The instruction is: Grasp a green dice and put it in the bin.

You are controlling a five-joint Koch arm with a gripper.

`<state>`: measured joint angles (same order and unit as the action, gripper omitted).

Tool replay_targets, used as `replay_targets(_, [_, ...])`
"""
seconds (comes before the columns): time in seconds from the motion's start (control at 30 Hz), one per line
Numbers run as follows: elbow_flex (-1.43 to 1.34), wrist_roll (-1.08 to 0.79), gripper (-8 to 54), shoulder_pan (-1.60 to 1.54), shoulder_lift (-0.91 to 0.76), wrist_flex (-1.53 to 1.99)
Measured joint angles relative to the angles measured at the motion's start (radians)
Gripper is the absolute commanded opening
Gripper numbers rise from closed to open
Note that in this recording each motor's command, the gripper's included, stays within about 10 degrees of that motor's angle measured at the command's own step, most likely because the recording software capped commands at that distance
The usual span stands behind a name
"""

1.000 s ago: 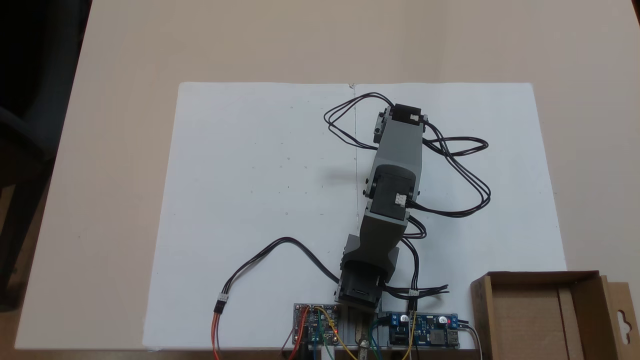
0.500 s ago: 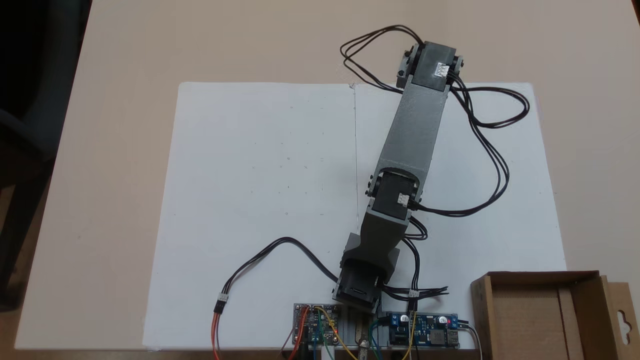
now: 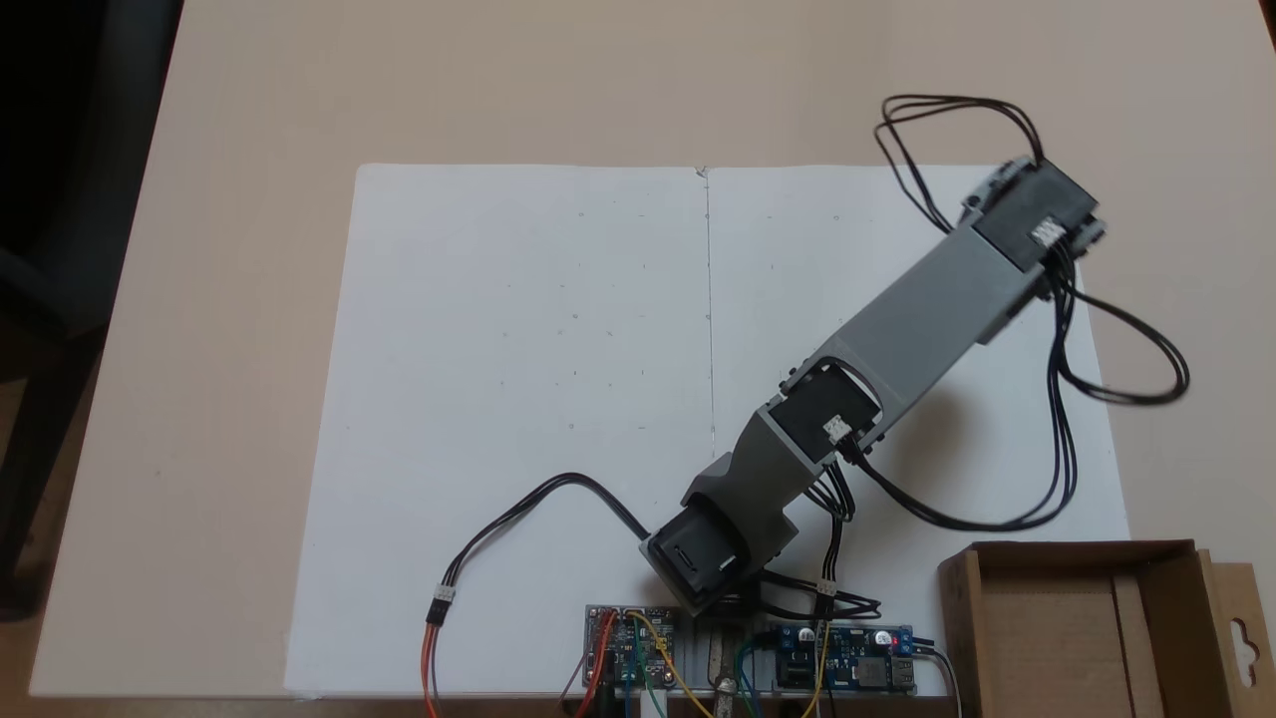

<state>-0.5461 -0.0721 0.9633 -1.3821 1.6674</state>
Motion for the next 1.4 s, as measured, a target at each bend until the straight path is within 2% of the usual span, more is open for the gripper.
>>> replay_targets(0.27, [0.015,-0.101,11.5,0.456,0.002,-0.008])
replay_targets(0.43, [0.015,-0.112,11.5,0.637,0.002,-0.057])
replay_targets(0.7, [0.014,-0.175,11.5,0.798,0.100,-0.127])
replay_targets(0.97, [0.008,-0.210,11.5,0.827,0.121,-0.129])
replay_targets(1.0, [-0.002,-0.210,12.5,0.827,0.123,-0.129])
replay_targets(1.07, [-0.009,-0.210,31.2,0.827,0.123,-0.129])
replay_targets(1.17, [-0.043,-0.210,40.9,0.825,0.121,-0.137])
replay_targets(1.4, [-0.064,-0.210,40.9,0.819,0.123,-0.150])
